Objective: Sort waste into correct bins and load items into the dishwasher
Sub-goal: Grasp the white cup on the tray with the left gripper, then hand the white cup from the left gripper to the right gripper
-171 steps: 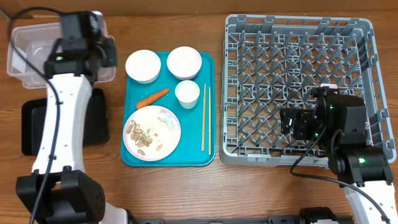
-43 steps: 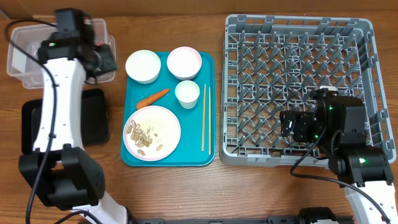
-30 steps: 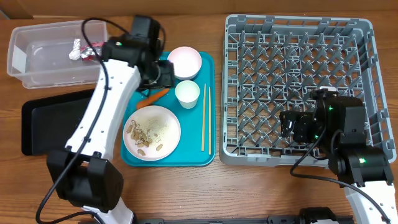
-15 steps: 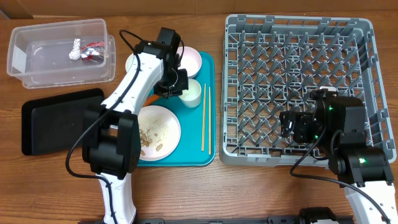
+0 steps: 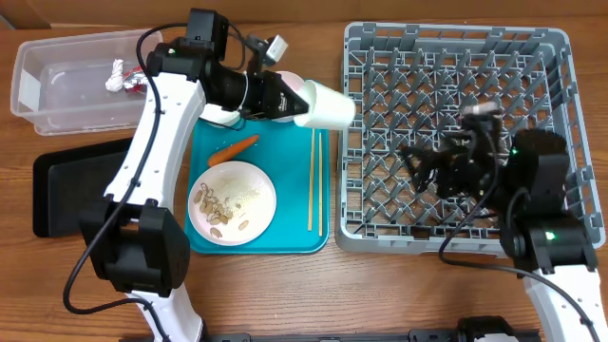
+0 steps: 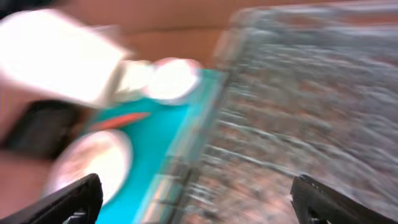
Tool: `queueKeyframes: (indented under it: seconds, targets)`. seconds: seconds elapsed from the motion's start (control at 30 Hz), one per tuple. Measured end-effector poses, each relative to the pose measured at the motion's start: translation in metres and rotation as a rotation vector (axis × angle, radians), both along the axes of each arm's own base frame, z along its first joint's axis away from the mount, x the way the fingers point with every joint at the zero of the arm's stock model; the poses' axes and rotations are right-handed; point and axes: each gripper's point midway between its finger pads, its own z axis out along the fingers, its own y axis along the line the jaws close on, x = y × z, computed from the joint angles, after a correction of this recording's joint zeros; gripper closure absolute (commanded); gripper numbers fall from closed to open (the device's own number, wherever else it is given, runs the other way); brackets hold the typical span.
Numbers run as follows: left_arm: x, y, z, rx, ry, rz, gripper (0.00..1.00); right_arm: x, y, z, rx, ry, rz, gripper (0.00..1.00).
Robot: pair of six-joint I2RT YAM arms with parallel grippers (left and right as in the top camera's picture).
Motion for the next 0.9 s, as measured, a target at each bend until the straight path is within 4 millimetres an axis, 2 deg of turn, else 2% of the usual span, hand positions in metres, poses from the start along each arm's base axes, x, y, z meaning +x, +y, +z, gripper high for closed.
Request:
queueKeyframes:
  seconds: [0.07,0.1,0.23,0.47,0.9]
  targets:
    - [-0.012,-0.012,0.013,-0.089,0.000,-0.062,0.96,-0.008,0.031,0.019,0.099,-0.081,0.223,0.00]
    - [-0.017,-0.018,0.019,-0.130,0.000,-0.089,0.96,-0.013,0.040,0.024,0.133,-0.099,0.299,0.00]
    - [-0.032,-0.037,0.032,-0.205,0.006,-0.159,0.96,-0.023,0.054,0.041,0.198,-0.171,0.451,0.00]
    - [-0.050,-0.058,0.038,-0.244,0.021,-0.227,0.96,-0.033,0.060,0.048,0.229,-0.193,0.520,0.00]
    - [-0.062,-0.072,0.042,-0.261,0.067,-0.260,0.96,-0.024,0.052,0.050,0.206,-0.226,0.481,0.00]
